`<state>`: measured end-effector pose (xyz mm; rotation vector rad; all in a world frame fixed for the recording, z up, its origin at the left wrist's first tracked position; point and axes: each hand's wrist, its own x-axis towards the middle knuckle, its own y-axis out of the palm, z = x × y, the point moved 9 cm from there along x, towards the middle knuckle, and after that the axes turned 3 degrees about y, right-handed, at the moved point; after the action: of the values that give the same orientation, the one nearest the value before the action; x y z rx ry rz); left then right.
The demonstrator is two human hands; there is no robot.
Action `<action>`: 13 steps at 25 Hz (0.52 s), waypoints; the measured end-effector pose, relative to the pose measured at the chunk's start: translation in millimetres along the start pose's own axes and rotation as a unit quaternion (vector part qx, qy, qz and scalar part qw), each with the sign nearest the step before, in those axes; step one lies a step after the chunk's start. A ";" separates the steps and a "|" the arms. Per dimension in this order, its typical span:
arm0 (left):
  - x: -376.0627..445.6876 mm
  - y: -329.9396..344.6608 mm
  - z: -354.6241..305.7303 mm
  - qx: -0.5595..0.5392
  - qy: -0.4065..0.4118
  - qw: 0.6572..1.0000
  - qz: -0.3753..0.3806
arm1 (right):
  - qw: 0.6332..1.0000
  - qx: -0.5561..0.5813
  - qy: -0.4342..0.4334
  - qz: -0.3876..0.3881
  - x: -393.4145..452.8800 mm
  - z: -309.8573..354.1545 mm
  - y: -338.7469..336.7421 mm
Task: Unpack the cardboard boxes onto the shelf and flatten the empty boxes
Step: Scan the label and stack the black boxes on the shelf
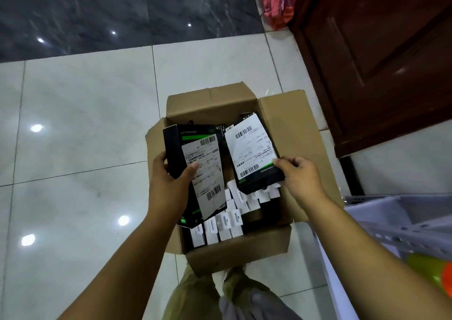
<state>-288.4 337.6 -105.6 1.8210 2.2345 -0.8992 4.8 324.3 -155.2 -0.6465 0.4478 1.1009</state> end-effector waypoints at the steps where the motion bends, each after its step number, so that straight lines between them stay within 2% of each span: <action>1: -9.3 -2.1 -4.6 0.001 -0.001 1.000 -0.002 | 1.000 0.022 0.004 0.008 -12.7 0.9 -6.6; 6: -48.4 -13.4 -29.9 0.005 0.007 1.000 -0.010 | 0.997 0.065 -0.022 0.029 -60.7 26.2 -35.5; 13: -66.4 -35.5 -85.1 -0.001 0.070 0.998 -0.003 | 0.988 0.023 -0.153 0.005 -109.9 108.1 -63.5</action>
<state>-280.7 321.0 6.5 1.9339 2.3221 -0.7935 21.7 304.7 9.5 -0.4243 0.2110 1.1731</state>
